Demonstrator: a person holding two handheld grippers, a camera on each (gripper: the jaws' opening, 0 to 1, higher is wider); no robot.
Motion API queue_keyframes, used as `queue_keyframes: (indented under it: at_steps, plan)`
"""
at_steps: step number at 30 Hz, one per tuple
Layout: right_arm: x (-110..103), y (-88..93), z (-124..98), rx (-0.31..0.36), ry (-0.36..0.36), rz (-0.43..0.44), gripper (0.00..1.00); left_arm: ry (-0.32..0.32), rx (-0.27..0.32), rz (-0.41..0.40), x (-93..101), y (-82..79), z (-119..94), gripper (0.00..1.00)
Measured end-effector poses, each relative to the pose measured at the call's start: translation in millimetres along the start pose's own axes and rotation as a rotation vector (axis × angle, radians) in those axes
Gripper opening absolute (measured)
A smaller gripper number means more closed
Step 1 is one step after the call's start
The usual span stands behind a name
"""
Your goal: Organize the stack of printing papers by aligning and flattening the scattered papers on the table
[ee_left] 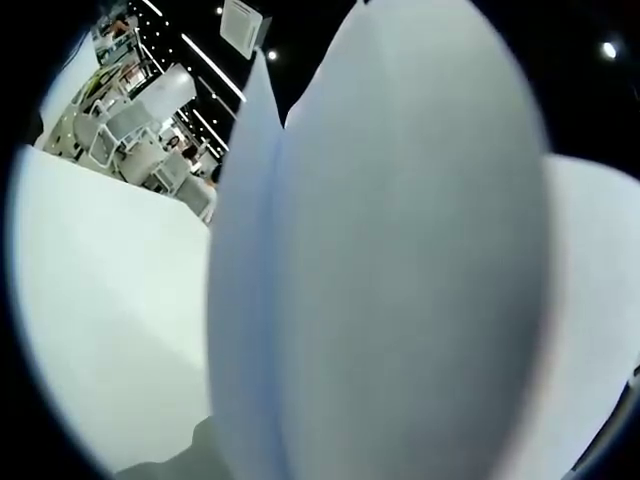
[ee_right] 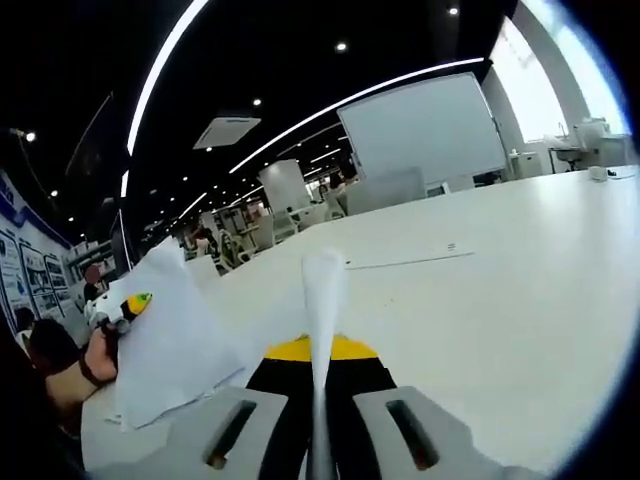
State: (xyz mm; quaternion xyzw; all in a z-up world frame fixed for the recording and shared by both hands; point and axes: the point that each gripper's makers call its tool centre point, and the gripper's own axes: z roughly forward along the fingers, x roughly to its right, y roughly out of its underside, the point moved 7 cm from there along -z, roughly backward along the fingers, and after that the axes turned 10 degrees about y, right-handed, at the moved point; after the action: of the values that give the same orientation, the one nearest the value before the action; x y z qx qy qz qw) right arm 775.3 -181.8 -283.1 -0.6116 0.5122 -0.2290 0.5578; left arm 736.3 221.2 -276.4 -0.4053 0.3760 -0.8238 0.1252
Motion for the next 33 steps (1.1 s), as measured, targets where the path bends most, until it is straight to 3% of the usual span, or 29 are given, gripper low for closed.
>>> queue_keyframes:
  at_steps: [33]
  plan:
    - [-0.8,-0.5,0.2,0.004,0.004,-0.005,0.00,0.001,0.001,-0.005,0.1,-0.6,0.5,0.06]
